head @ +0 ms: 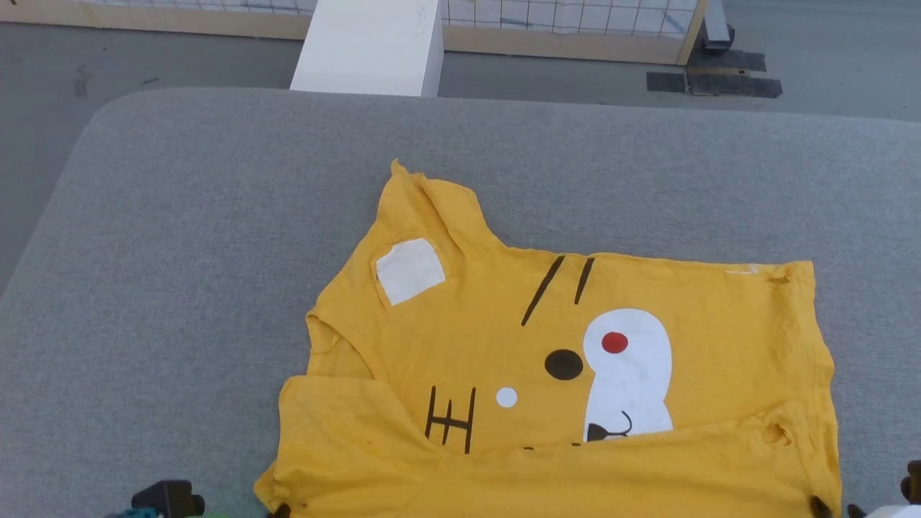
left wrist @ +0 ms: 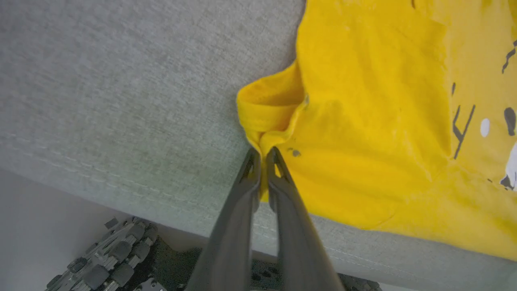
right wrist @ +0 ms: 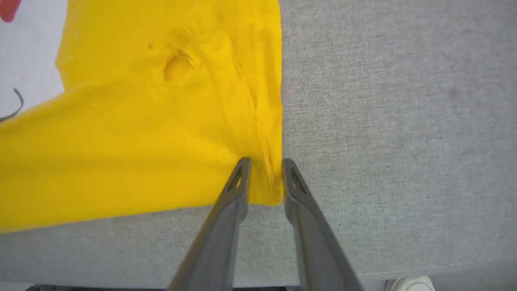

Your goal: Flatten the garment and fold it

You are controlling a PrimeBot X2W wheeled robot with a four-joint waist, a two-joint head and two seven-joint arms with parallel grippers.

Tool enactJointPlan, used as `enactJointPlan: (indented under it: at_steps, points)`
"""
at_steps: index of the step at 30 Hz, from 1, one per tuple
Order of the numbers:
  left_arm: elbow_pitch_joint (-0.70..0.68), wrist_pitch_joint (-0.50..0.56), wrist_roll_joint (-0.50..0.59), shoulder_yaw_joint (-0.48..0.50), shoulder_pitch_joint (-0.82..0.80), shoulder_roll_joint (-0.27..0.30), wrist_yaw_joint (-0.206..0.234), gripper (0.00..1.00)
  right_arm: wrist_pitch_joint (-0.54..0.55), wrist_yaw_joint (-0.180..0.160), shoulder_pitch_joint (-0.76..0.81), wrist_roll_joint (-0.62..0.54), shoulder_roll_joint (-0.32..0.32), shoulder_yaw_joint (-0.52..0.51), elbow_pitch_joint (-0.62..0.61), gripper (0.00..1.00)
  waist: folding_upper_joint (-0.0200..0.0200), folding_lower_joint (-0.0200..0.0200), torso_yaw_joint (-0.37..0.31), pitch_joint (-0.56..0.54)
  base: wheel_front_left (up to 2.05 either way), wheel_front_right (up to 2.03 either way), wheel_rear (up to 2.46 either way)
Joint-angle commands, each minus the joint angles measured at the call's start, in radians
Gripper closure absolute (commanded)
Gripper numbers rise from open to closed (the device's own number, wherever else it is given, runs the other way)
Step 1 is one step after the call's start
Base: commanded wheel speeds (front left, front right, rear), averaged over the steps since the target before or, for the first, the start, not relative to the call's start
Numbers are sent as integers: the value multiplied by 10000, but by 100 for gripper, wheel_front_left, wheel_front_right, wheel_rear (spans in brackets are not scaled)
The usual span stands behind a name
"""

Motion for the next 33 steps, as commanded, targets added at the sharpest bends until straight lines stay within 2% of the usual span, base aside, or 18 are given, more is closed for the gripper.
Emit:
enactJointPlan:
  at_steps: [1, 5, 9, 16, 20, 25, 28, 33]
  points:
    - [79, -105, 33, 65, -207, 0, -59, 0, -118, -17, -206, -33, -26, 83, 37, 0, -1, 0, -41, -73, 0, 0, 0]
    - [33, -526, 49, 396, -193, 5, -13, 0, -523, -17, -389, 147, -193, 174, -156, 0, -1, 0, -151, -210, 0, 0, 0]
    - [-589, -1376, 406, 910, -143, 166, 126, 0, -1253, -17, -593, 0, -275, 40, -715, 0, -1, 0, -261, -258, 0, 0, 0]
    - [-1931, -3285, 2455, 866, -1043, 792, -35, 0, -3198, -17, -1053, -1248, -118, 98, -1495, 0, -1, 0, -451, -158, 0, 0, 0]
    - [-2178, -3853, 3274, 690, -1943, 937, -110, 0, -3883, -17, -1221, -1732, 49, 284, -1585, 0, -1, 0, -573, -68, 0, 0, 0]
    - [-2017, -2991, 3744, 256, -3753, 1543, -600, 0, -3968, -17, -1473, -1998, 114, 650, -1617, 0, -1, 0, -716, 341, 0, 0, 0]
    - [-1758, -1970, 3759, -46, -5533, 1905, -1170, 0, -3966, -17, -1756, -2007, 123, 794, -1726, 0, -1, 0, -746, 830, 0, 0, 0]
    - [-925, -367, 3405, -533, -8572, 2056, -2241, 0, -3924, -17, -2237, -1956, 127, 1033, -1949, 0, -1, 0, -799, 1922, 0, 0, 0]
